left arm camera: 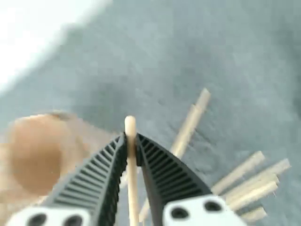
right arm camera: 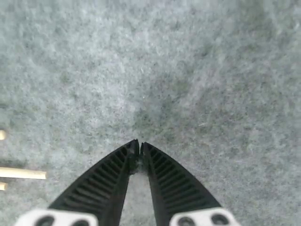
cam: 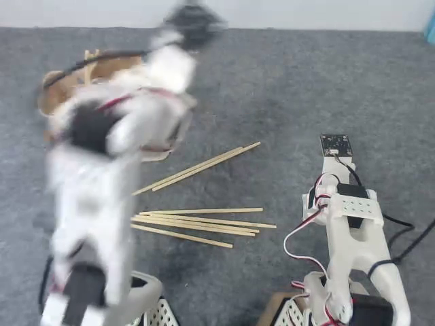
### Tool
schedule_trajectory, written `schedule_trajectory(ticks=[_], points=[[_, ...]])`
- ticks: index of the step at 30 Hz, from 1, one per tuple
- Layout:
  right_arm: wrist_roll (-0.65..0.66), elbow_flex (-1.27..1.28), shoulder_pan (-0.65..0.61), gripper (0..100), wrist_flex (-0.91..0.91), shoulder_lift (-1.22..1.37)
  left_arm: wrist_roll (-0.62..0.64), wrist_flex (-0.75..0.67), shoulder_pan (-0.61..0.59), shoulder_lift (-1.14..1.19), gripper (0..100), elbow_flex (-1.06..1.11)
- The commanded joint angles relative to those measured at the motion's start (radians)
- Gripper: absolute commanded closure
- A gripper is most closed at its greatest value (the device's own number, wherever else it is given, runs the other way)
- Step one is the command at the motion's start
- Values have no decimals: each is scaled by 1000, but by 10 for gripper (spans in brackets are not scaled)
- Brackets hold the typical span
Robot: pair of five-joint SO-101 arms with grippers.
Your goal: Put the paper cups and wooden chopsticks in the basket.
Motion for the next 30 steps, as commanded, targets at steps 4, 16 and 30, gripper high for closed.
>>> schedule_trajectory(ticks=[4, 16, 30], points=[[12, -6, 2, 980, -10, -44, 190, -345, -302, -233, 987, -65], [12, -5, 4, 980, -8, -42, 546, -1030, -609, -81, 987, 189], [12, -5, 4, 980, -10, -38, 451, -1217, -718, -72, 987, 486]])
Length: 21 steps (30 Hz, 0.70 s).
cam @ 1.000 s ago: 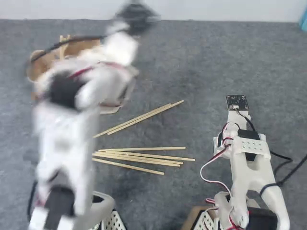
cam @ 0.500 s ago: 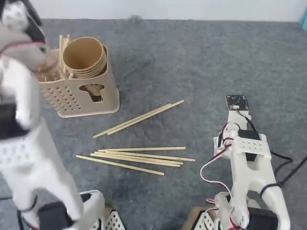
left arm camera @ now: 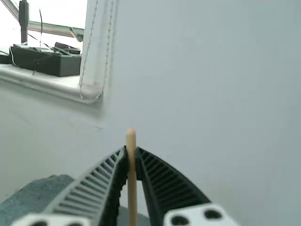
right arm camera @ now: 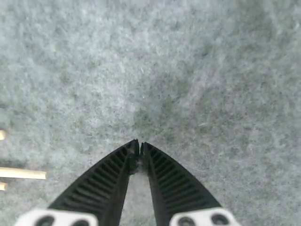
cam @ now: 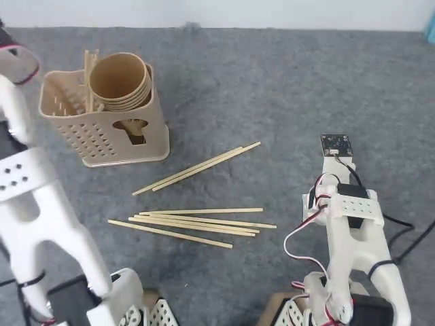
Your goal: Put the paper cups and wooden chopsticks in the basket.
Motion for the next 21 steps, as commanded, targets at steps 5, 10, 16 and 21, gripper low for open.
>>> schedule_trajectory(ticks=[5, 10, 16, 21], points=[[12, -5, 2, 980, -12, -35, -229, 2, 31, -9, 947, 163], [12, -5, 2, 980, -12, -35, -169, 115, 25, -48, 785, 145], [12, -5, 2, 980, -13, -35, -103, 347, -5, -311, 765, 148], [11, -5, 5, 980, -10, -35, -98, 635, -3, -580, 765, 231]])
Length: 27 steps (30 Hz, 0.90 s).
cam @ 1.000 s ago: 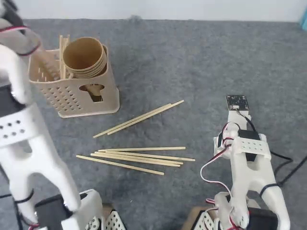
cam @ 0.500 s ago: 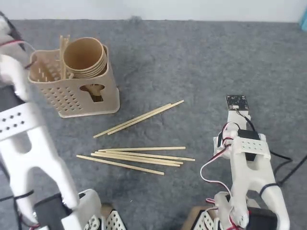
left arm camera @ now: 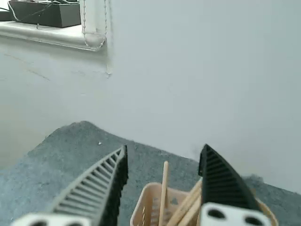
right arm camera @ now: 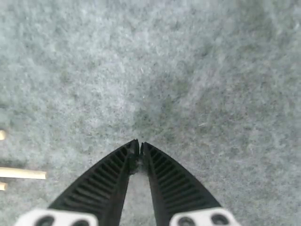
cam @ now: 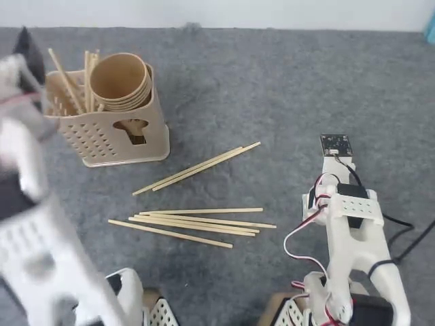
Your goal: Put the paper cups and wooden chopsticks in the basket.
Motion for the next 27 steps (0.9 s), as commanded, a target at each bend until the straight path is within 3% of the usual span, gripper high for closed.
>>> schedule_trajectory(ticks=[1, 8, 15, 19, 22, 27], points=[[11, -5, 5, 980, -10, -35, 18, 209, -6, -267, 765, 114], [11, -3, 4, 980, -10, -33, 18, 9, -14, -578, 765, 720], [6, 11, 1, 975, -16, -44, 9, -87, -192, -907, 763, 1213], [11, 6, -1, 964, -16, -44, -94, -86, -203, -1037, 764, 1409], [12, -29, -28, 896, 4, -44, -104, -83, -189, -1097, 763, 1554], [20, -207, -194, 777, 147, -44, -106, -23, -127, -1140, 764, 1550]])
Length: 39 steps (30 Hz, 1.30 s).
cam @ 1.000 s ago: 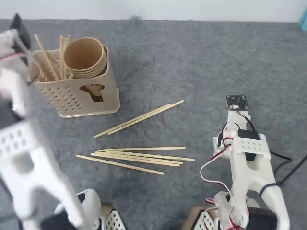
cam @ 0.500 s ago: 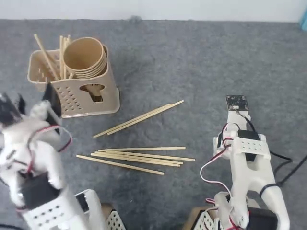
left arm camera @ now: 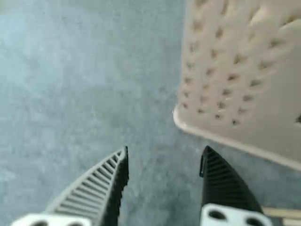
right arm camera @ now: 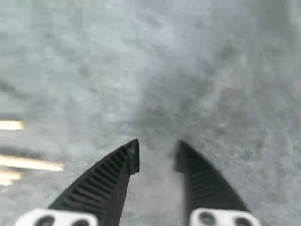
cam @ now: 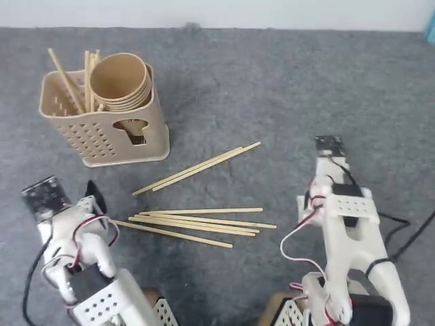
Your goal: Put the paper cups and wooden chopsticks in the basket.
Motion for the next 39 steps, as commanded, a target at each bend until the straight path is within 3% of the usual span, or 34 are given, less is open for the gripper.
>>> schedule_trajectory(ticks=[1, 9, 16, 23, 34, 39], points=[[40, -213, -133, 779, 117, -44, -12, 26, 58, -28, 764, 12], [173, -586, -386, 786, 133, 74, -12, 14, 83, 0, 764, 13], [354, -954, -466, 786, 240, 498, -12, -9, 83, 3, 764, 13], [365, -1307, -552, 786, 364, 857, -12, -25, 83, 3, 764, 13], [397, -1458, -581, 792, 374, 1181, -12, -31, 83, 3, 763, 13], [410, -1458, -585, 957, 430, 1178, -18, -31, 84, 3, 763, 13]])
